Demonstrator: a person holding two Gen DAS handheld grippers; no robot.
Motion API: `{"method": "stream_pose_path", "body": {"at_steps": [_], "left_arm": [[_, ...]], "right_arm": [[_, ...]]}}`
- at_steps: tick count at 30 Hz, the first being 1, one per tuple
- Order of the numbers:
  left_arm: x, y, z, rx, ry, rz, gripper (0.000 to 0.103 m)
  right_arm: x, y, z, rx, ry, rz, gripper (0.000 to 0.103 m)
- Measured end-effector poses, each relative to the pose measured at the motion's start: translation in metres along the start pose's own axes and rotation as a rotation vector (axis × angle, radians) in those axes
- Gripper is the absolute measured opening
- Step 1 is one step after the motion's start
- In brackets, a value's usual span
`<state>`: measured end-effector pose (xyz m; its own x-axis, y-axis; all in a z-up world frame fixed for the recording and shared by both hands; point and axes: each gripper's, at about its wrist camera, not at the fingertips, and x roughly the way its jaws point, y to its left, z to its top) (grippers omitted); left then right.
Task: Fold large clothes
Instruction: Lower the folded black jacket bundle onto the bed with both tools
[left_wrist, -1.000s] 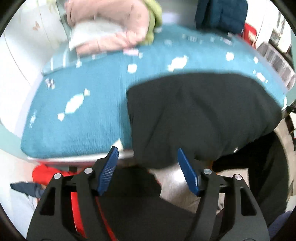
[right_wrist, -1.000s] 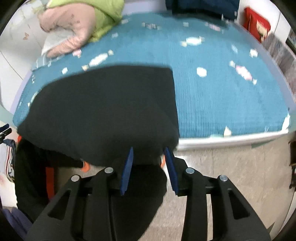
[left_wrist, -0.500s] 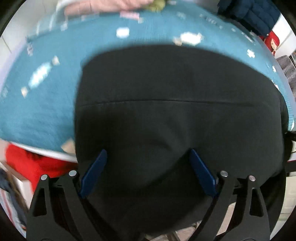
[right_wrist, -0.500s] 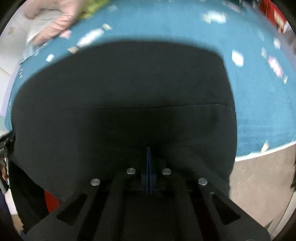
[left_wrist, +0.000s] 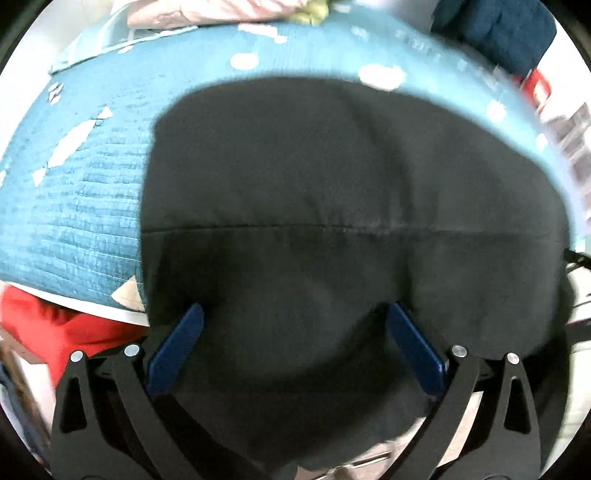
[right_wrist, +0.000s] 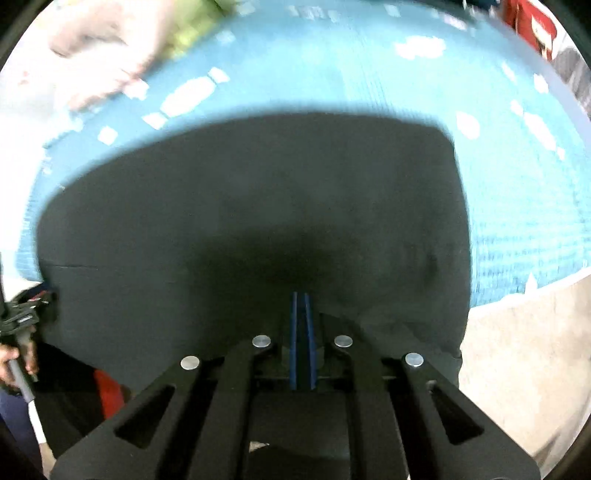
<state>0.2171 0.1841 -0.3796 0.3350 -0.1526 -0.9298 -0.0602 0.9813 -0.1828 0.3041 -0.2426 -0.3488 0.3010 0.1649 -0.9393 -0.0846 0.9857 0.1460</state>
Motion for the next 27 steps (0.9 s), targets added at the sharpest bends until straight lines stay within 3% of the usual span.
{"method": "stream_pose_path", "body": {"at_steps": [2, 4, 6, 8, 10, 11, 14, 19, 22, 27], "left_arm": [[-0.021, 0.020, 0.003, -0.078, -0.057, -0.092, 0.099], [-0.036, 0.035, 0.008, -0.141, -0.101, -0.109, 0.099], [-0.045, 0.051, 0.014, -0.190, -0.135, -0.112, 0.099], [-0.032, 0.069, 0.023, -0.238, -0.104, -0.102, 0.099], [-0.016, 0.074, 0.023, -0.241, -0.044, -0.107, 0.099], [-0.001, 0.076, 0.024, -0.244, -0.013, -0.083, 0.099], [0.021, 0.076, 0.021, -0.296, 0.021, -0.141, 0.099], [0.043, 0.078, 0.030, -0.267, 0.046, -0.196, 0.100], [0.060, 0.084, 0.034, -0.306, 0.086, -0.268, 0.100], [0.075, 0.077, 0.054, -0.270, 0.108, -0.246, 0.100]], "right_arm": [[-0.020, -0.010, -0.004, 0.031, -0.059, 0.008, 0.013], [-0.032, -0.034, -0.004, 0.094, -0.113, 0.009, 0.037], [-0.037, -0.054, -0.001, 0.150, -0.130, -0.034, 0.051], [-0.040, -0.080, 0.001, 0.224, -0.149, -0.062, 0.057], [-0.032, -0.099, -0.001, 0.272, -0.135, -0.035, 0.059], [-0.019, -0.116, -0.002, 0.308, -0.097, -0.003, 0.059], [0.013, -0.134, 0.004, 0.355, -0.037, 0.081, 0.064], [0.039, -0.158, -0.008, 0.408, -0.008, 0.200, 0.090], [0.064, -0.179, -0.016, 0.518, 0.042, 0.391, 0.094], [0.077, -0.189, -0.018, 0.532, 0.050, 0.519, 0.097]]}}
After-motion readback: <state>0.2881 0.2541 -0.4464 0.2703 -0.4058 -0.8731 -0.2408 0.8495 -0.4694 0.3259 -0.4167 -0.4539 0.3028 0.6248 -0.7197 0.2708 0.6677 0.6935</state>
